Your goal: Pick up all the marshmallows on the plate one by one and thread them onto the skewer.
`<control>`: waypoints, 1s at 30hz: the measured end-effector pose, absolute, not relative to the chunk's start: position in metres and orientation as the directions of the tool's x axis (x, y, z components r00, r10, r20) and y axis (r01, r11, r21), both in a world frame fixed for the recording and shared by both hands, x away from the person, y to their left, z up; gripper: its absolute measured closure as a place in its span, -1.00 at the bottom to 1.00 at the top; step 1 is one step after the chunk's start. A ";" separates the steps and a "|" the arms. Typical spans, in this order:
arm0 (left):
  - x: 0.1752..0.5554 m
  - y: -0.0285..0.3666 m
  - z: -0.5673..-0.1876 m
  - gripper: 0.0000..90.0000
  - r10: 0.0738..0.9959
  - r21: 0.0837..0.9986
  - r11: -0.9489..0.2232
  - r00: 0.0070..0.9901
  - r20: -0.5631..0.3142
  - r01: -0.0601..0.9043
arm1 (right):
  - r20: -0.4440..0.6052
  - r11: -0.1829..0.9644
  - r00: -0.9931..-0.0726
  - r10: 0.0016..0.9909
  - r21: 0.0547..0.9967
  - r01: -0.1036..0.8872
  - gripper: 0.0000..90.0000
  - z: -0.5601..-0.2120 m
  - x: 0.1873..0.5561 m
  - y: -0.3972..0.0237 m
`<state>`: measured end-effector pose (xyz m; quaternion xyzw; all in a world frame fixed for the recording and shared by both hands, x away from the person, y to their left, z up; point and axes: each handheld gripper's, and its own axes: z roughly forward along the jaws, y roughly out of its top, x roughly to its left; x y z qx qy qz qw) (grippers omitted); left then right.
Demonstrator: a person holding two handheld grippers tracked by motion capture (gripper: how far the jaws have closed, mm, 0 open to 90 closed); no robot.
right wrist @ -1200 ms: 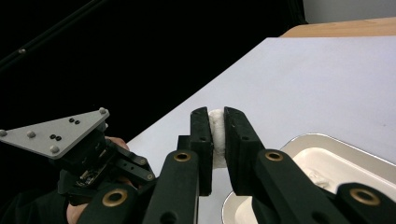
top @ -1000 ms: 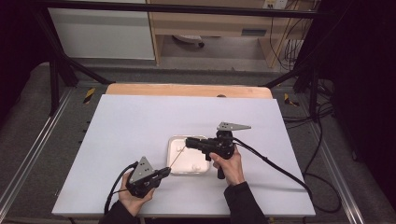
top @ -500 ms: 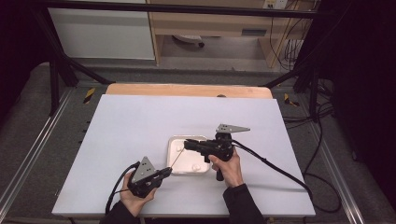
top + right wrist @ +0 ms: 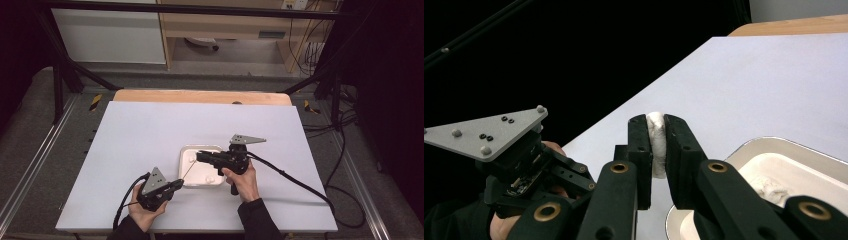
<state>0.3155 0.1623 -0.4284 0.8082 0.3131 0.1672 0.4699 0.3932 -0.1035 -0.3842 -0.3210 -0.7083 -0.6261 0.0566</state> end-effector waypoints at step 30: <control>0.316 0.159 -0.428 0.99 0.657 0.859 -0.381 0.754 -0.009 0.342 | 0.483 0.016 -0.789 0.380 0.850 0.527 0.84 -0.391 0.390 -0.099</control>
